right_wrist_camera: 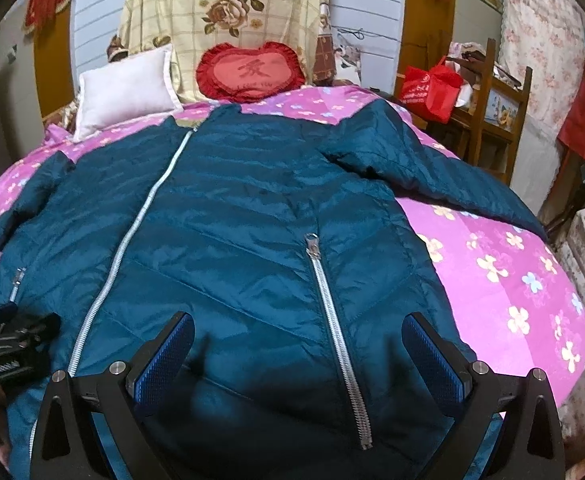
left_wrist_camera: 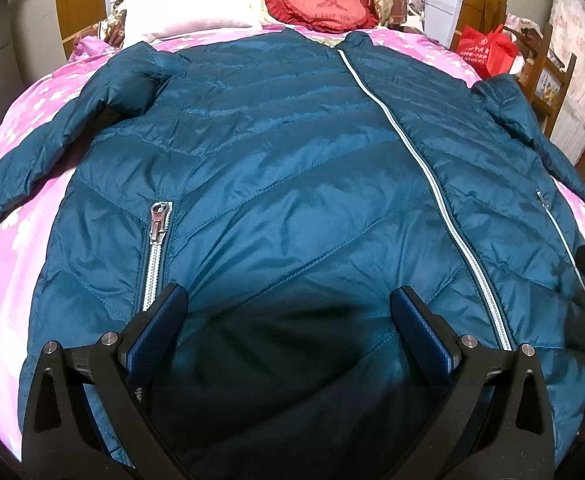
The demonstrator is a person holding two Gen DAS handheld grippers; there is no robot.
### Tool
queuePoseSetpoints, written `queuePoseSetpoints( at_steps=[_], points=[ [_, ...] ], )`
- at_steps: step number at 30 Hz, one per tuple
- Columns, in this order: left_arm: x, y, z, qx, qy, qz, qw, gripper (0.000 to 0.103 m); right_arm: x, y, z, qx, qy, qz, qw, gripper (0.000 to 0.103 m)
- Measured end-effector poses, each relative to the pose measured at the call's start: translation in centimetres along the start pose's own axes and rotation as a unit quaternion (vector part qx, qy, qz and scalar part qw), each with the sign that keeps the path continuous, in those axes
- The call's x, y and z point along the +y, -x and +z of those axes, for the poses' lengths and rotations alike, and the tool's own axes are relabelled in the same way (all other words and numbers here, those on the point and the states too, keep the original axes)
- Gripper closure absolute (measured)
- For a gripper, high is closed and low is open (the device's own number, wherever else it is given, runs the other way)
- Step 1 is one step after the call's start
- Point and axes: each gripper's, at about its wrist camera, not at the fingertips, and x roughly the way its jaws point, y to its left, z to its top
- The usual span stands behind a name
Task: Fold large clothes
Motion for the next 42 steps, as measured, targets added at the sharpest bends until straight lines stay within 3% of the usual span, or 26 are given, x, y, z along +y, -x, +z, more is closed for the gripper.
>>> queuePoseSetpoints(
  at_steps=[6, 26, 34, 39, 42],
  points=[
    [0.0, 0.0, -0.1, 0.0, 0.002, 0.004, 1.0, 0.0, 0.7, 1.2, 0.0, -0.031, 0.012, 0.017, 0.999, 0.0],
    [1.3, 1.1, 0.0, -0.013, 0.024, 0.001, 0.9996, 0.0, -1.0, -0.5, -0.8, 0.008, -0.009, -0.023, 1.0, 0.0],
    [10.8, 4.8, 2.1, -0.055, 0.105, 0.029, 0.9925, 0.0, -0.3, -1.1, -0.7, 0.012, -0.008, -0.013, 1.0, 0.0],
    [19.9, 6.0, 2.9, -0.073, 0.117, 0.122, 0.9828, 0.0, 0.0, -1.0, -0.6, 0.014, -0.005, -0.004, 1.0, 0.0],
    [28.2, 6.6, 3.0, -0.069, 0.167, 0.189, 0.9652, 0.0, -0.2, -0.7, -0.7, 0.013, -0.009, 0.001, 1.0, 0.0]
  ],
)
